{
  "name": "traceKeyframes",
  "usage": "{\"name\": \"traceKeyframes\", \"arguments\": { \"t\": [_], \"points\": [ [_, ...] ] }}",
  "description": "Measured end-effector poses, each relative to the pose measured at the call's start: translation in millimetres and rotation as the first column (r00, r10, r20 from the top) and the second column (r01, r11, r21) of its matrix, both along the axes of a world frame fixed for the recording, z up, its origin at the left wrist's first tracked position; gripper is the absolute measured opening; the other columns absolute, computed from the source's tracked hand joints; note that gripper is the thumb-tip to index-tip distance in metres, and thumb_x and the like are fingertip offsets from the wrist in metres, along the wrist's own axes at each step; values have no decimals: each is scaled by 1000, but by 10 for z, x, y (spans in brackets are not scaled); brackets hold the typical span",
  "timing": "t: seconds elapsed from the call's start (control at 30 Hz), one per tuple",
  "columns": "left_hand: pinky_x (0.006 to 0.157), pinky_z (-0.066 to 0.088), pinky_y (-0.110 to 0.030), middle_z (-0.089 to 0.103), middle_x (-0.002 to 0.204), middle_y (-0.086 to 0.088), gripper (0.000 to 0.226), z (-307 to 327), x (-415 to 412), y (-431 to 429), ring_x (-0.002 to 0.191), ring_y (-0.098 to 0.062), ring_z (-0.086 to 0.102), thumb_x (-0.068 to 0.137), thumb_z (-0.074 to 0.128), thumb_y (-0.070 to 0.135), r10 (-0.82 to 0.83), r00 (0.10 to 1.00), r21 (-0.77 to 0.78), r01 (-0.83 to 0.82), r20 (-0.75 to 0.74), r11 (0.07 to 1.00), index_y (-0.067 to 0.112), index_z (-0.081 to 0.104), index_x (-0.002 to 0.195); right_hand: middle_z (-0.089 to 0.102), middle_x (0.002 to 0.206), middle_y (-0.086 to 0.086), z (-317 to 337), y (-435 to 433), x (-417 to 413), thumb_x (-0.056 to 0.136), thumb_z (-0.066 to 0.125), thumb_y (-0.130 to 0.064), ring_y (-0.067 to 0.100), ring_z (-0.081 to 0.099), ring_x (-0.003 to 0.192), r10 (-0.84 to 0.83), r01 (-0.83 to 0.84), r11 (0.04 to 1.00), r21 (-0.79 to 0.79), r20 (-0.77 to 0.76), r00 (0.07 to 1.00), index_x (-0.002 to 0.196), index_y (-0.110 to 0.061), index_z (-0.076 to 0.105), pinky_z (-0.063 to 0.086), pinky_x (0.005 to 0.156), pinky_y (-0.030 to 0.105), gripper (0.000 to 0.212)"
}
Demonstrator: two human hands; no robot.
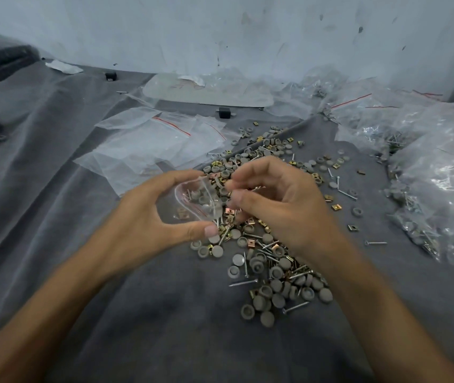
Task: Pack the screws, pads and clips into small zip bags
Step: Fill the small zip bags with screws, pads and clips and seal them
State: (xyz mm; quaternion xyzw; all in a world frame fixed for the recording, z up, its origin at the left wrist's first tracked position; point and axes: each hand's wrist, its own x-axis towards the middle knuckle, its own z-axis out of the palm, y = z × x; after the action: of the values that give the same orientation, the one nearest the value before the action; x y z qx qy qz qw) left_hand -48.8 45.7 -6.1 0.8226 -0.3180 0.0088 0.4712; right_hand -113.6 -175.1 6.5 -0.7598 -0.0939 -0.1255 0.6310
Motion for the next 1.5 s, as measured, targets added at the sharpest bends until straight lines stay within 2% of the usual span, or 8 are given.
{"name": "traceKeyframes", "arguments": {
  "t": [0.1, 0.23, 0.53, 0.73, 0.93, 1.07, 1.13, 1.5],
  "points": [
    [96, 37, -1, 62, 123, 36, 78, 38, 23, 51, 119, 14, 54, 61, 85, 66, -16, 1000, -26, 16, 0, 1000, 40, 60, 130, 71, 87, -7, -73, -84, 22, 89, 77, -14, 7, 69, 77, -153, 152, 942, -299, 19, 988, 99, -29, 70, 57, 69, 23, 19],
    [94, 35, 2, 61, 122, 37, 70, 85, 13, 66, 117, 15, 55, 61, 84, 53, -19, 1000, -37, 20, 20, 999, 43, 59, 126, 58, 84, -20, -242, 69, 27, 87, 77, -34, -5, 56, 81, -50, -23, 758, -652, -92, 994, 102, -33, 71, 41, 68, 9, 16],
    [99, 40, -6, 69, 119, 24, 76, 38, 11, 76, 118, 9, 58, 64, 88, 58, -2, 1000, -22, 2, 8, 1000, 35, 62, 131, 40, 155, 3, -267, 470, 126, 104, 51, -34, 27, 36, 136, 127, -191, 283, -940, -160, 979, 144, -26, 48, 31, 114, 44, 41],
    [99, 41, -6, 65, 120, 31, 75, 34, 13, 83, 118, 10, 58, 64, 85, 65, -13, 1000, -11, 13, 5, 1000, 39, 61, 130, 59, 128, 11, -247, 425, 93, 105, 49, -20, 30, 52, 118, 91, -145, 374, -916, -120, 989, 134, -10, 56, 46, 96, 46, 31],
    [97, 39, -5, 65, 119, 33, 76, 37, -1, 81, 118, 13, 56, 57, 81, 68, 6, 1000, -31, -6, -5, 999, 44, 62, 126, 52, 110, -8, -160, 54, 128, 105, 52, -30, 16, 55, 104, -73, 19, 615, -789, -33, 997, 125, -24, 62, 41, 83, 30, 24],
    [97, 36, -5, 64, 119, 33, 78, 37, -37, 42, 118, 14, 54, 56, 75, 77, 5, 999, 46, -6, 34, 999, 49, 59, 127, 61, 99, -15, -45, -130, 112, 102, 58, -25, 1, 59, 84, -126, 130, 854, -504, 43, 991, 121, -29, 68, 44, 73, 18, 21],
    [94, 34, 0, 64, 117, 35, 70, 42, -60, 0, 116, 16, 54, 56, 74, 76, -1, 999, 47, -1, 53, 999, 55, 57, 120, 63, 85, -17, 20, -93, 89, 102, 60, -20, 8, 60, 73, -49, 53, 953, -299, 19, 999, 118, -28, 69, 53, 66, 30, 20],
    [94, 40, -5, 59, 121, 40, 63, 46, -97, -53, 113, 16, 56, 60, 77, 69, -46, 996, 21, 45, 82, 999, 55, 55, 117, 71, 95, -7, 70, 124, 87, 93, 72, -10, 8, 68, 84, 99, -96, 972, -213, 3, 995, 118, -24, 69, 56, 76, 25, 29]
  ]
}}
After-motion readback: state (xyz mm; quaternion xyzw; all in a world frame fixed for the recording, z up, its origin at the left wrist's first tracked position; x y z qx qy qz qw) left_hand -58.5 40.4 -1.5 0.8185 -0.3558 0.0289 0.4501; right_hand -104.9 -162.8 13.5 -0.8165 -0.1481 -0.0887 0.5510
